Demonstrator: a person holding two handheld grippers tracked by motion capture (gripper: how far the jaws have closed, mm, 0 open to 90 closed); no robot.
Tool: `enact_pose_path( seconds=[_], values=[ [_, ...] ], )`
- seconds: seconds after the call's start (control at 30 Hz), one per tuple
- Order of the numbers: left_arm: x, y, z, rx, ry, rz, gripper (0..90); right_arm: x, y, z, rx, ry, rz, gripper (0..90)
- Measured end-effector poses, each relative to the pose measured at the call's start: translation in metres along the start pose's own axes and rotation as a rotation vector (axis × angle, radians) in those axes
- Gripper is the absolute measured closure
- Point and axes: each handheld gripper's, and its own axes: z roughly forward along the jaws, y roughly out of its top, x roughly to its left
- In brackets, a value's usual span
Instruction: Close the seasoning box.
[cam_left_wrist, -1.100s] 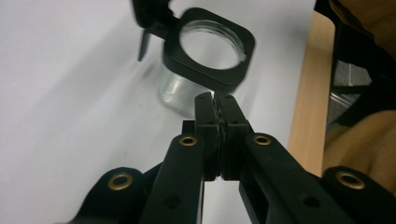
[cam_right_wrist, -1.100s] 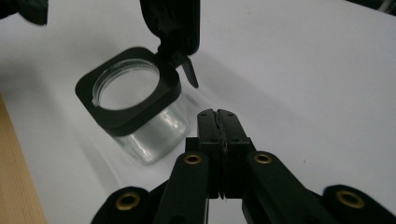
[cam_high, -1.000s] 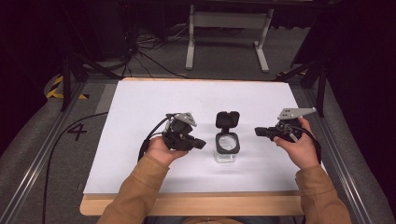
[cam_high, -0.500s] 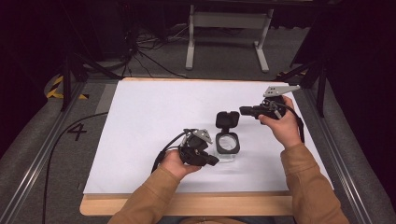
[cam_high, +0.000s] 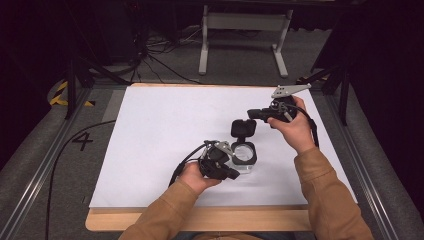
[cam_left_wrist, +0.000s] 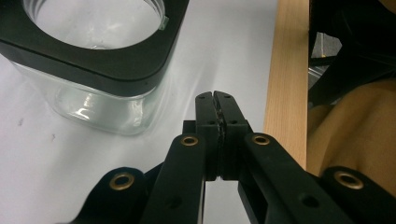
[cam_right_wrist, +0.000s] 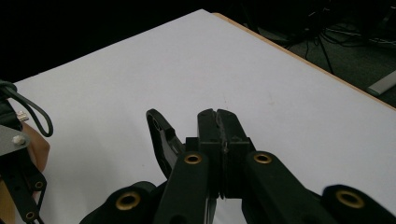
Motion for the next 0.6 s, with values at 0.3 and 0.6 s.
enact_pose_path(
  seconds=[0.3,0.6],
  values=[
    [0.002,0.001,0.004,-0.022,0.012,-0.01,89.3,0.008,0.002,-0.005,0.002,-0.003,-0.016,90.0],
    [0.002,0.003,0.006,-0.011,0.02,-0.005,89.3,0.011,-0.001,-0.008,-0.012,0.011,-0.006,90.0]
  ],
)
